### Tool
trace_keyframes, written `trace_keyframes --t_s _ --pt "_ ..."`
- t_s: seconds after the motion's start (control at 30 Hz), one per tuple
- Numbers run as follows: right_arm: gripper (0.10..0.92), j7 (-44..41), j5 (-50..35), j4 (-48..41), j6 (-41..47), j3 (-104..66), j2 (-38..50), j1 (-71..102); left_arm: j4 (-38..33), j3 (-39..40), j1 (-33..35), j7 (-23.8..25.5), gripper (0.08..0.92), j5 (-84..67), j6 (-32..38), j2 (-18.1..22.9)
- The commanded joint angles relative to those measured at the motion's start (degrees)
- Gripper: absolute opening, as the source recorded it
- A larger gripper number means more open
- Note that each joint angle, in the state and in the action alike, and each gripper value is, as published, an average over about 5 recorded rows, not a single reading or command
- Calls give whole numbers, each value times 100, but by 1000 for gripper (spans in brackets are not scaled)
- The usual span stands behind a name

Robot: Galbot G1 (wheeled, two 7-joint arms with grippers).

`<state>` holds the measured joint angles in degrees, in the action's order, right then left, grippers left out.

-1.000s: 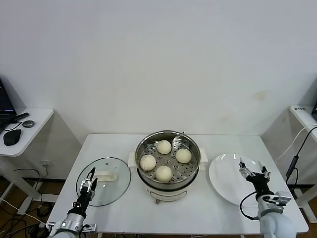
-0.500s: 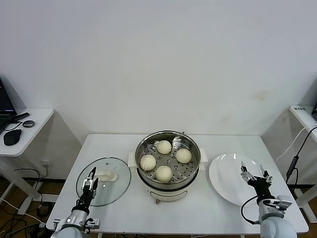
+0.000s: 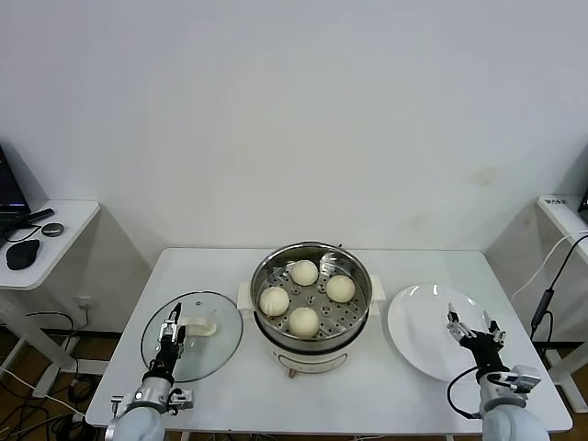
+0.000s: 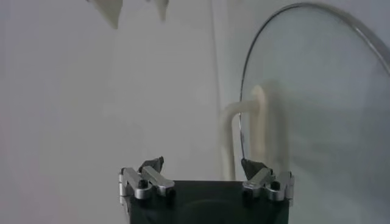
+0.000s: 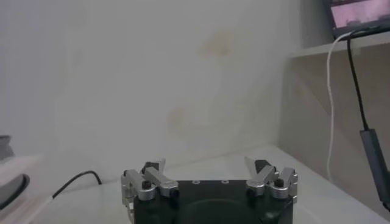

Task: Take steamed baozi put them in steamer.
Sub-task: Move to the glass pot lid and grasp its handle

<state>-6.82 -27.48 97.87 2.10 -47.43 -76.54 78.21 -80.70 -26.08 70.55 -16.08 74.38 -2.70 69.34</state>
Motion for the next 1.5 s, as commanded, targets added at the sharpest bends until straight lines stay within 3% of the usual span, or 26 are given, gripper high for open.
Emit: trace_keyframes --t_s 0.03,0.47,0.77,1.17,1.33,1.5 --pt "823 -5 8 -96 -24 -7 -10 -22 353 33 -428 62 823 -14 -179 37" --pt "823 -10 81 -230 -48 -16 -71 -79 847 236 -919 140 823 -99 -223 119" --pt "823 -19 109 -275 -63 -53 -75 -67 793 273 -934 186 808 -199 -289 86" --pt "823 -31 185 -263 -88 -12 -111 -32 638 149 -860 297 487 -246 -336 148" --pt "823 -34 188 -253 -105 1 -111 -26 37 -5 -600 509 340 -422 -710 276" --pt "823 -37 174 -225 -104 21 -114 -25 -932 -122 -232 885 210 -293 -1584 430"
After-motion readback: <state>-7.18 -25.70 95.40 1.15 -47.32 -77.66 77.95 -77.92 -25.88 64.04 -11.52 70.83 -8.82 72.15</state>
